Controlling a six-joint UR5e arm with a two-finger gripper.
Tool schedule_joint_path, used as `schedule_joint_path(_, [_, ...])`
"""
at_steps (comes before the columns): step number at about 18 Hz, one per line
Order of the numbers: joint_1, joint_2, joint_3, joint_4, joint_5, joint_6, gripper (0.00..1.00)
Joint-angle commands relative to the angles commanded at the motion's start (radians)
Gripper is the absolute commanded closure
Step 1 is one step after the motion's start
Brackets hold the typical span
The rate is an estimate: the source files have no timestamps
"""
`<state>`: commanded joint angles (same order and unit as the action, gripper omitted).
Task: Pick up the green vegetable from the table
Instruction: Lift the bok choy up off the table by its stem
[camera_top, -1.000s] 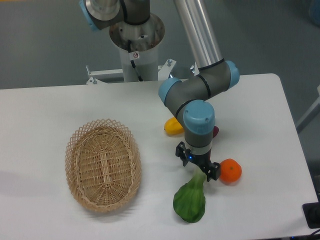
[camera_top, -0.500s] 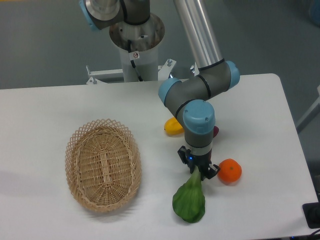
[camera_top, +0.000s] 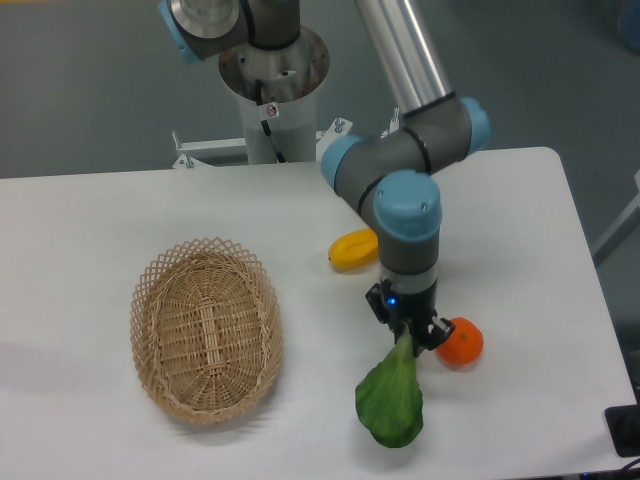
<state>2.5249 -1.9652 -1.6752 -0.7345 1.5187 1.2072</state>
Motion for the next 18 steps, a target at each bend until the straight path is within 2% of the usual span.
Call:
schedule_joint_path(3, [0.018,0.048,0.034,-0.1,-0.002,0.026,0.66])
schedule_joint_path(6, [0.026,0.09,0.078,-0.224,-0.006,0.063,0.66])
schedule_joint_path(10, [0.054,0.186,0.098,-0.391,-0.031,0.159,0.66])
schedule_joint_path(12, [0.081,0.207,0.1,-0.431,-0.043,0.201,0.66])
schedule_joint_path(18, [0.127,0.238,0.106,-0.49,-0.041,0.298,0.66])
